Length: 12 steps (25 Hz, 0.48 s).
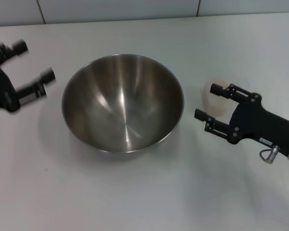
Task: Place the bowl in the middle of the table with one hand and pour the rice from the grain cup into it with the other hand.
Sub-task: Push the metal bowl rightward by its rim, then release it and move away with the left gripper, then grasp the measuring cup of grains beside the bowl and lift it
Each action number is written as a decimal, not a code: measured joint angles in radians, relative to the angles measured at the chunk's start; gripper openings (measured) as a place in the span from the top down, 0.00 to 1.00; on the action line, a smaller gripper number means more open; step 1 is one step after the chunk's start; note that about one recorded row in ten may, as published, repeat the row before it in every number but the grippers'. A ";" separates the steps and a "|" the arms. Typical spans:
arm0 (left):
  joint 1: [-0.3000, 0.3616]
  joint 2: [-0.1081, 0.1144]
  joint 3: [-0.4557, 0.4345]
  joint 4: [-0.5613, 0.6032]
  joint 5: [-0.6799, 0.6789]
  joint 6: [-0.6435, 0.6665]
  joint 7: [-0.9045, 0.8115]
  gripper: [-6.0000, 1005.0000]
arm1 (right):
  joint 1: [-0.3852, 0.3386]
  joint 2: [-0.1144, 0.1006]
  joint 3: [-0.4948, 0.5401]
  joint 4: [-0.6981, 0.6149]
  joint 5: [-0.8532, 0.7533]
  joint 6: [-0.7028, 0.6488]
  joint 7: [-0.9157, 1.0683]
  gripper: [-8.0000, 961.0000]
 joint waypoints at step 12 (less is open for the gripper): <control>-0.057 0.093 -0.049 0.013 0.282 0.224 -0.247 0.16 | -0.008 -0.002 0.118 0.076 0.001 0.000 -0.032 0.27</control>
